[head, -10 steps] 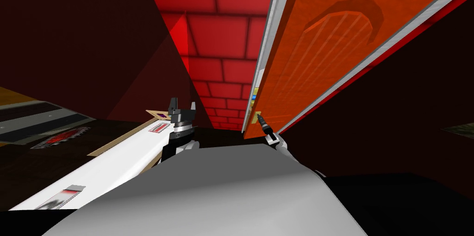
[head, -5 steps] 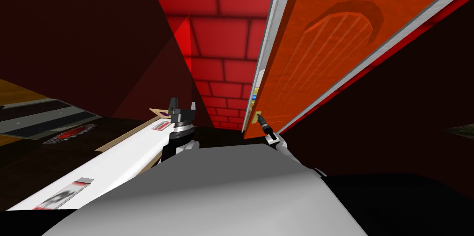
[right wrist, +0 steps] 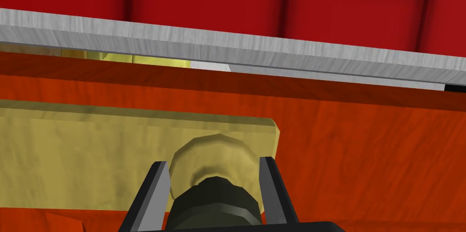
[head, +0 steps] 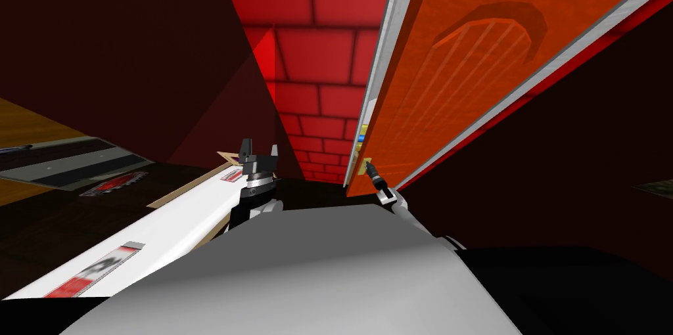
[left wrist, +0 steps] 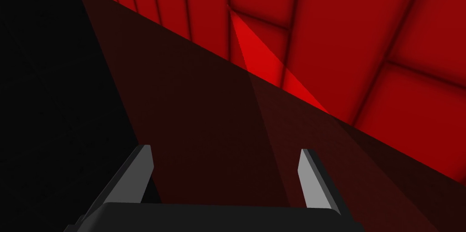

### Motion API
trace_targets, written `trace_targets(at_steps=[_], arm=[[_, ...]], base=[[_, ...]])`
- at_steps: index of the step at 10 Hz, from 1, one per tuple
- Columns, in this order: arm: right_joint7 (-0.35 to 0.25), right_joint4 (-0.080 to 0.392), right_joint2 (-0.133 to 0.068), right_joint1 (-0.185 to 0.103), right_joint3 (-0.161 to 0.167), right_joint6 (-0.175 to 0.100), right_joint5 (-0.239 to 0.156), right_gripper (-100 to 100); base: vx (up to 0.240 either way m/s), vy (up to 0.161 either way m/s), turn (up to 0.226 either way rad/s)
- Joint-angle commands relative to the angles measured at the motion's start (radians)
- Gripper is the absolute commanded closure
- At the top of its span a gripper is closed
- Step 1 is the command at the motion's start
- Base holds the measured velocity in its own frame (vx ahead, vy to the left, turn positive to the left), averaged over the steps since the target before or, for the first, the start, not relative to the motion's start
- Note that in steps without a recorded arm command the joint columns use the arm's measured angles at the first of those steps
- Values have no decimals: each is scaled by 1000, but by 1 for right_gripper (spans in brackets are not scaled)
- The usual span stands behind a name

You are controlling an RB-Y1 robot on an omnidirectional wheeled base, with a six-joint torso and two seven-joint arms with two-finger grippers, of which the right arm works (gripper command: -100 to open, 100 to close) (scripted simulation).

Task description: Pull the door open

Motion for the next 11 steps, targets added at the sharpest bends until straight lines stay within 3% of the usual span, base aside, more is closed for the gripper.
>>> trace_targets(at_steps=[1, 11], arm=[[-32, 3, -3, -1, 5, -3, -9, 100], [-281, 45, -45, -29, 58, -21, -109, 100]], base=[[-30, -2, 16], [-36, -8, 31]])
